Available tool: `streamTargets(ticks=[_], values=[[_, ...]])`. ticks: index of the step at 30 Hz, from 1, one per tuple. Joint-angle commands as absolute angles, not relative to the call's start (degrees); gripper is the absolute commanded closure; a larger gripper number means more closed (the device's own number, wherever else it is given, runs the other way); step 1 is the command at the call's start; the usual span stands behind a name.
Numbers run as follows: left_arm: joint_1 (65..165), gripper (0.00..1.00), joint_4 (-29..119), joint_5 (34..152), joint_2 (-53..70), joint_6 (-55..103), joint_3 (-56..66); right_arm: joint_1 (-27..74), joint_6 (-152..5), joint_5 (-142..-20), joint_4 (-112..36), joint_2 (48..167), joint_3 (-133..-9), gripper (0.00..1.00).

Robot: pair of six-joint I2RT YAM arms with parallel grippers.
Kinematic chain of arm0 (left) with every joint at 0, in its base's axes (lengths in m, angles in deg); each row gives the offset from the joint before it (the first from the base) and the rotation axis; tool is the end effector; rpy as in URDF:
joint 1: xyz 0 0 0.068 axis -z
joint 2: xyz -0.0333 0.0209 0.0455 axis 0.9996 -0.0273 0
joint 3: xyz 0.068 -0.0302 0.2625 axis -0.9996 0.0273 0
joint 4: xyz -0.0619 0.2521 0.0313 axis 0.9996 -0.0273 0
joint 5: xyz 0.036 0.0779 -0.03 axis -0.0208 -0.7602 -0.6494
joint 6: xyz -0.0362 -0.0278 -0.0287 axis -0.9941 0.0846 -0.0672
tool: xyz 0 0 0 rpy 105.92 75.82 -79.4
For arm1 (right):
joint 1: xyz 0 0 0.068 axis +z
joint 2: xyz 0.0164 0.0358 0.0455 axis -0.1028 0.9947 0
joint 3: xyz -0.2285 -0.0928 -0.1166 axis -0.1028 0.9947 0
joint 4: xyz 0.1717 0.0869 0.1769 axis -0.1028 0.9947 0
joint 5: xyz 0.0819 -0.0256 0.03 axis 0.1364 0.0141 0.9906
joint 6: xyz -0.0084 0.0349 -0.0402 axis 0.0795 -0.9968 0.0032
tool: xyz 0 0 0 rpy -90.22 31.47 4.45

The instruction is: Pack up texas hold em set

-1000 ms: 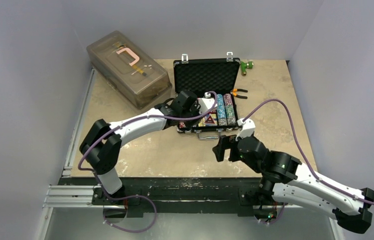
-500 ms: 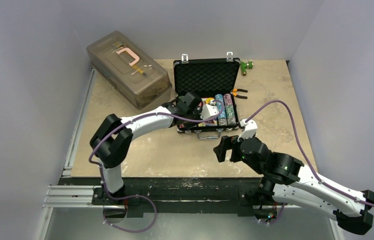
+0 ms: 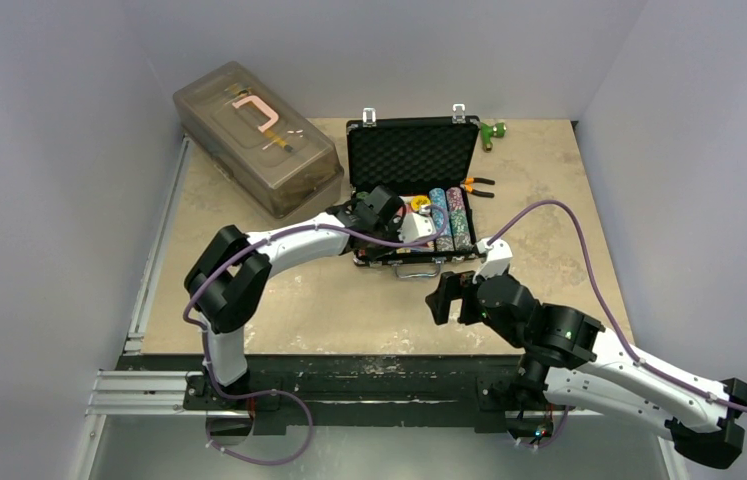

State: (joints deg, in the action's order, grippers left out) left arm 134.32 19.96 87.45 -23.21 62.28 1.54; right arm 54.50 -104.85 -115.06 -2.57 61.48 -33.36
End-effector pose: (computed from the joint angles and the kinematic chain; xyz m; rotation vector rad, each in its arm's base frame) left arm 0.2785 -0.2895 0.2006 1.5078 2.0289 -0.1915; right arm 0.0803 0.1094 0.2789 -0.1408 2.1291 0.5422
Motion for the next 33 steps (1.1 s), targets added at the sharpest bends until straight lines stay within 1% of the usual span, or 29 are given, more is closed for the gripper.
streamTargets(ticks=[1,6,7,12,17,20,24,25,26,28,30,31,33], values=[[134.41,0.85,19.07,89.60,-23.75,62.88,-0.32,54.40,-105.76,-116.60,-2.82,61.70,-33.65,0.03],[134.40,0.53,21.59,89.84,-21.32,60.80,0.65,54.42,-105.76,-116.67,-2.89,62.17,-33.65,0.02],[134.33,0.50,22.06,90.16,-20.54,60.21,0.83,54.41,-105.78,-116.76,-2.86,62.28,-33.77,0.02],[133.54,0.48,23.54,91.48,-14.56,55.22,2.70,54.39,-106.24,-117.36,-2.53,62.71,-33.88,0.02],[131.48,0.48,25.69,92.09,-1.47,44.41,9.44,54.39,-107.06,-117.92,-3.53,64.57,-33.42,0.01],[129.86,0.47,24.68,87.01,7.19,36.98,13.29,54.39,-107.37,-117.25,-5.94,68.31,-33.06,0.01],[124.57,0.46,17.48,78.83,16.38,24.02,12.95,53.89,-106.53,-114.73,-12.18,76.22,-34.37,0.01],[122.69,0.46,15.73,77.61,18.22,21.22,12.75,53.30,-106.03,-113.62,-13.68,78.74,-35.36,0.03],[120.90,0.45,14.38,76.57,20.25,19.31,12.88,52.50,-105.64,-112.25,-15.17,81.21,-36.51,0.07],[119.19,0.43,14.72,73.18,24.54,19.45,14.96,50.57,-106.13,-110.04,-17.11,87.20,-39.89,0.19],[119.17,0.38,18.40,70.20,29.54,22.10,19.39,47.72,-107.61,-106.97,-18.53,91.87,-42.52,0.33],[119.14,0.35,19.72,68.97,32.08,22.11,21.42,45.89,-108.30,-104.85,-19.67,93.91,-43.42,0.35],[119.14,0.33,20.28,68.69,36.01,21.06,23.08,42.30,-109.18,-100.23,-22.55,97.91,-44.68,0.39]])
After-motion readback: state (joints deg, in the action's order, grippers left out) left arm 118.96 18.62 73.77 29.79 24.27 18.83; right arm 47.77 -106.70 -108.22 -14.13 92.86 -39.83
